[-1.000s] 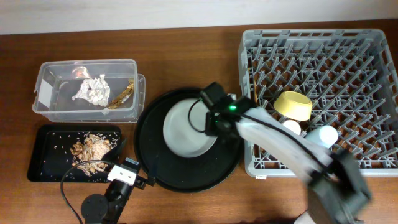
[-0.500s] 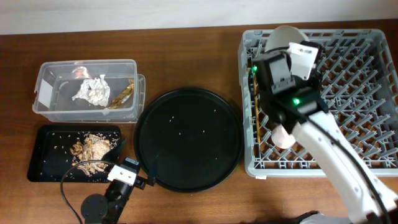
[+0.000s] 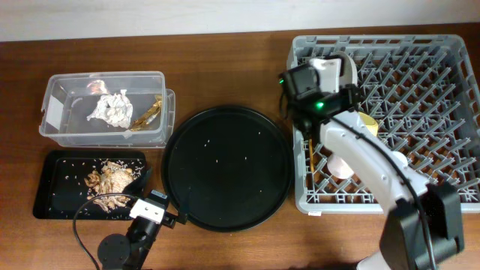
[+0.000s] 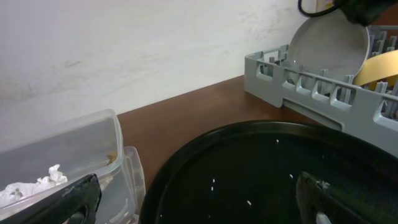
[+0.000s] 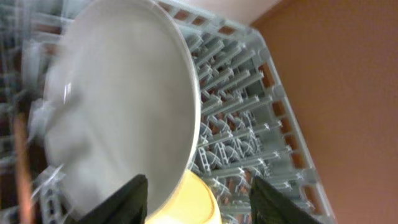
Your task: Sort waste into correct bins and load items into the dishwasher rack
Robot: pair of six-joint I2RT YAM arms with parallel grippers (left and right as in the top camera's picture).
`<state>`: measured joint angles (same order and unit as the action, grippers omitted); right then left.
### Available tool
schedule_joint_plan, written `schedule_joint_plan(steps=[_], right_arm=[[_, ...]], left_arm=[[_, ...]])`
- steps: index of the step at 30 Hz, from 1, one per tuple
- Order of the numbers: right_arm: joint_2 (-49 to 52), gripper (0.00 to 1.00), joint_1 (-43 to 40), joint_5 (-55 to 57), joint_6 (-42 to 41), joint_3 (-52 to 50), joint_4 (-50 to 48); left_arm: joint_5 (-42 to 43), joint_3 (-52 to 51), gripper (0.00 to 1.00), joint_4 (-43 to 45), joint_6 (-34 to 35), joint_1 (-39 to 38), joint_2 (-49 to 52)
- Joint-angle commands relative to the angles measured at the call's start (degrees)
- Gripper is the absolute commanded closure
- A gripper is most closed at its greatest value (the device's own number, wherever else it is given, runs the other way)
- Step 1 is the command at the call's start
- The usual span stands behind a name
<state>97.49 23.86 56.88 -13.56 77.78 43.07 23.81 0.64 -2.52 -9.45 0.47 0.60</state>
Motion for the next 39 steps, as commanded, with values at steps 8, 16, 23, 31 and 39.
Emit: schedule_joint_plan(steps=[8,16,23,31,39], right_arm=[[-26.91,0.01,30.05,-23.54,-3.41,12.20,12.68],[-33.81,0.01,36.13,-22.01,-3.39,12.20,22.25],[-48.81,0.01,28.28,-23.96,-3.34,9.55,23.08],[-73.50,0.01,-10.91,-60.92,8.83,-21.42,7.58],[-97.00,0.01,-21.38,-63.87,8.66,-53.40,-3.15]], left_arm=[[0.61,-0.13,0.01,-0.33,-0.52,0.20,-0.26],[0.61,-0.13,0.01,-0.35,-0.52,0.20,-0.26],[0.61,-0.13,0.01,-0.35,-0.52,0.20,-0.26],[0.61,-0.13,0.01,-0.35,-0.52,0.20,-0.26],[0.61,-0.13,0.01,-0.35,-0.52,0.20,-0.26]])
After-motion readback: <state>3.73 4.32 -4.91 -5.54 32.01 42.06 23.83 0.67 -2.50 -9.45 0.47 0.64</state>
